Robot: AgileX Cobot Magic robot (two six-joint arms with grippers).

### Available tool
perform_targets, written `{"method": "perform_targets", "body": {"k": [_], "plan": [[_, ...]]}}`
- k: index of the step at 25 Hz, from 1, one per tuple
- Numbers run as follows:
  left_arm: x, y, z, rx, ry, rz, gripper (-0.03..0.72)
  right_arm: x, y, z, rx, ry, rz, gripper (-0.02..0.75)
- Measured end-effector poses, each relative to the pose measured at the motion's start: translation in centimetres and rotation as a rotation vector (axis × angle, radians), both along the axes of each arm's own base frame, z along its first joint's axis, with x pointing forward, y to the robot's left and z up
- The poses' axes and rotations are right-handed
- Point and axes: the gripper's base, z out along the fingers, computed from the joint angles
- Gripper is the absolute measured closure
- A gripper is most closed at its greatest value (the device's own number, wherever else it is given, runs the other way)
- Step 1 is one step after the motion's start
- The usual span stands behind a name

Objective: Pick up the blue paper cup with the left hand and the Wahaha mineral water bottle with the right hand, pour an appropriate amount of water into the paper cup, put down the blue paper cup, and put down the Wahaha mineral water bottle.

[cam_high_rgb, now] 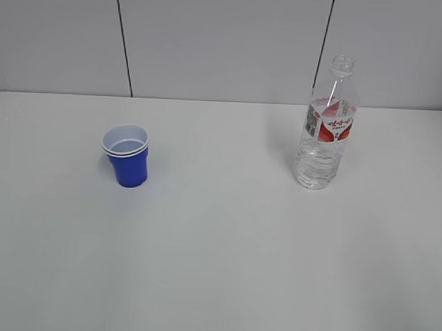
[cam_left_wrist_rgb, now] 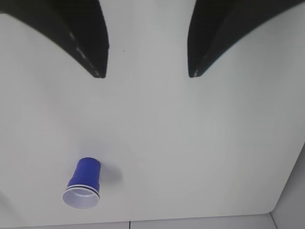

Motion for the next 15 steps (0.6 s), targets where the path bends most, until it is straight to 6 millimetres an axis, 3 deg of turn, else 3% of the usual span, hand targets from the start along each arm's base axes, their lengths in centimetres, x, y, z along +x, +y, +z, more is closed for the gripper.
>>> {"method": "perform_targets", "body": {"k": [15], "plan": [[0.0, 0.0, 0.0, 0.0, 0.0, 0.0, 0.284, 0.0, 0.0, 0.0, 0.0, 0.0, 0.0, 0.15]]}}
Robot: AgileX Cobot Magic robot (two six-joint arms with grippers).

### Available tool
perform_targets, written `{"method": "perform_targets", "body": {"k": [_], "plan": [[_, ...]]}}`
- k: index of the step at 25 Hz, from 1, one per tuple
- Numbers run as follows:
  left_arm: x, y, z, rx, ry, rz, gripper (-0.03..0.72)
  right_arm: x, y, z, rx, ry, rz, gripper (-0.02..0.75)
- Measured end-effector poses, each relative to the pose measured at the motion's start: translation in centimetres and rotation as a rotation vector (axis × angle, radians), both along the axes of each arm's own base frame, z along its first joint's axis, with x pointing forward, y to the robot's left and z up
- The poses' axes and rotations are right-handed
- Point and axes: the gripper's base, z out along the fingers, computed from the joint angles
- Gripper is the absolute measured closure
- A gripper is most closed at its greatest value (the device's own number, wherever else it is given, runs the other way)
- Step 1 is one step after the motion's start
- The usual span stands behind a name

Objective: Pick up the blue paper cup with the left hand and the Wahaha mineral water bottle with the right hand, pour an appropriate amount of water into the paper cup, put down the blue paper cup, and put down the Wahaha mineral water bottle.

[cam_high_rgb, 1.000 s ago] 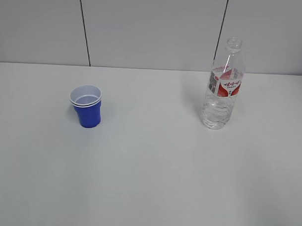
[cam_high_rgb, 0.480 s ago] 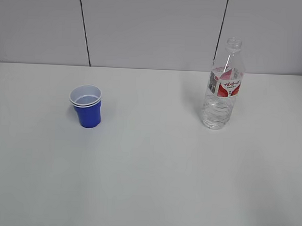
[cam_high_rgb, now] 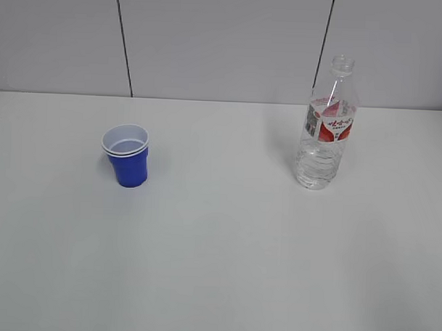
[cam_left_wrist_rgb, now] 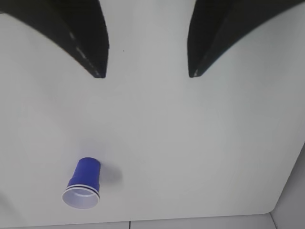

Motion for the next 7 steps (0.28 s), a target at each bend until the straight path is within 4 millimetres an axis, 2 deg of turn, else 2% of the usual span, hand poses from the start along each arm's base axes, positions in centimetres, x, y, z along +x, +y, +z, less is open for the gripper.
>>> {"method": "perform_targets", "body": {"k": [7], "plan": [[0.0, 0.0, 0.0, 0.0, 0.0, 0.0, 0.284, 0.0, 0.0, 0.0, 0.0, 0.0, 0.0, 0.15]]}}
